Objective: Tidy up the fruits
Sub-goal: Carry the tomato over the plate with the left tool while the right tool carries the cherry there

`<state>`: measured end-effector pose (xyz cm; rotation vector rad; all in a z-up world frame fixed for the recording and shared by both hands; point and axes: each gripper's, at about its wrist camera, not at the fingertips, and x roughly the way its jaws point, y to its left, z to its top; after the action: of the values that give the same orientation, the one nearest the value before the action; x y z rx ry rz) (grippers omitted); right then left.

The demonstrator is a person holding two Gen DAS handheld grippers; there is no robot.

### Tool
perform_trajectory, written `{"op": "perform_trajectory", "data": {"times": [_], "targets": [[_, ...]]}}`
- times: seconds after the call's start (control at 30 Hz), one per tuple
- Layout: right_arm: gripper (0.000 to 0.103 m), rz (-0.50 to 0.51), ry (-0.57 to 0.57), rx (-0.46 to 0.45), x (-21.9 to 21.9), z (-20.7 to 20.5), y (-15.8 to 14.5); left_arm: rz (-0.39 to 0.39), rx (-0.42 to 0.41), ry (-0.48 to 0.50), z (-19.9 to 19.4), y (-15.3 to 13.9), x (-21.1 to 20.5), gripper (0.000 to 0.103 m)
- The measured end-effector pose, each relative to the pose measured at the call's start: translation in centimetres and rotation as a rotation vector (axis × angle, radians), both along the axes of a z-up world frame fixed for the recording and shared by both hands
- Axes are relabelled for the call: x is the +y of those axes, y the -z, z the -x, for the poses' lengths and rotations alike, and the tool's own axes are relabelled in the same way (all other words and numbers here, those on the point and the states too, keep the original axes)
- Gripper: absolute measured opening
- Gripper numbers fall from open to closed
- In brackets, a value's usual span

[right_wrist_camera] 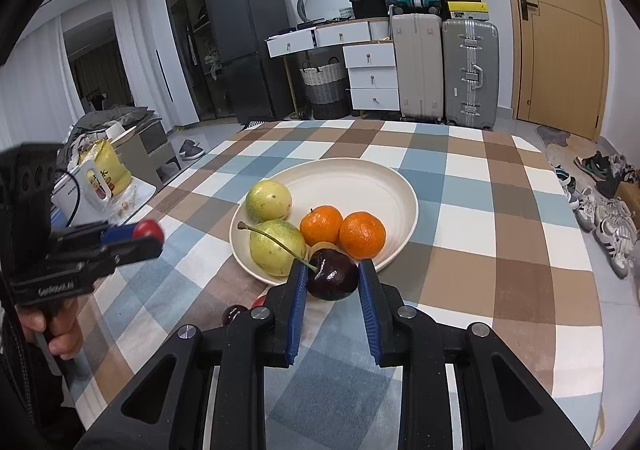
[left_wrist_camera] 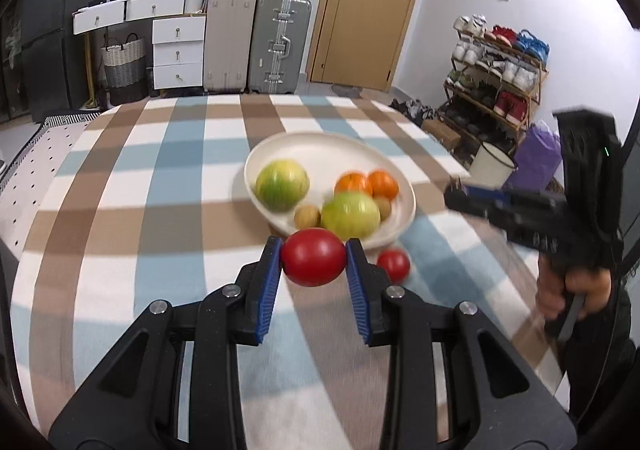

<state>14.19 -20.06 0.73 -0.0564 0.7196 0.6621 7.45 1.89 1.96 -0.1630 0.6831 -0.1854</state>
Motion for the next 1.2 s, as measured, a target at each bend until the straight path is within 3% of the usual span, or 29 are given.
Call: {"op": "perform_trajectory", "data": {"times": [0.57, 1.2], "targets": [[0.026, -0.041, 0.015, -0.013, 1.6, -4.7, 0.2, -0.064, -0.047, -0.017, -10.7, 0.5, -2.2, 0.029], [0.026, -0.067, 0.067, 0.027, 3.6, -8.8, 2.5, -0.104, -0.04, 0.002, -14.4, 2.9, -4.2, 0.029]]}}
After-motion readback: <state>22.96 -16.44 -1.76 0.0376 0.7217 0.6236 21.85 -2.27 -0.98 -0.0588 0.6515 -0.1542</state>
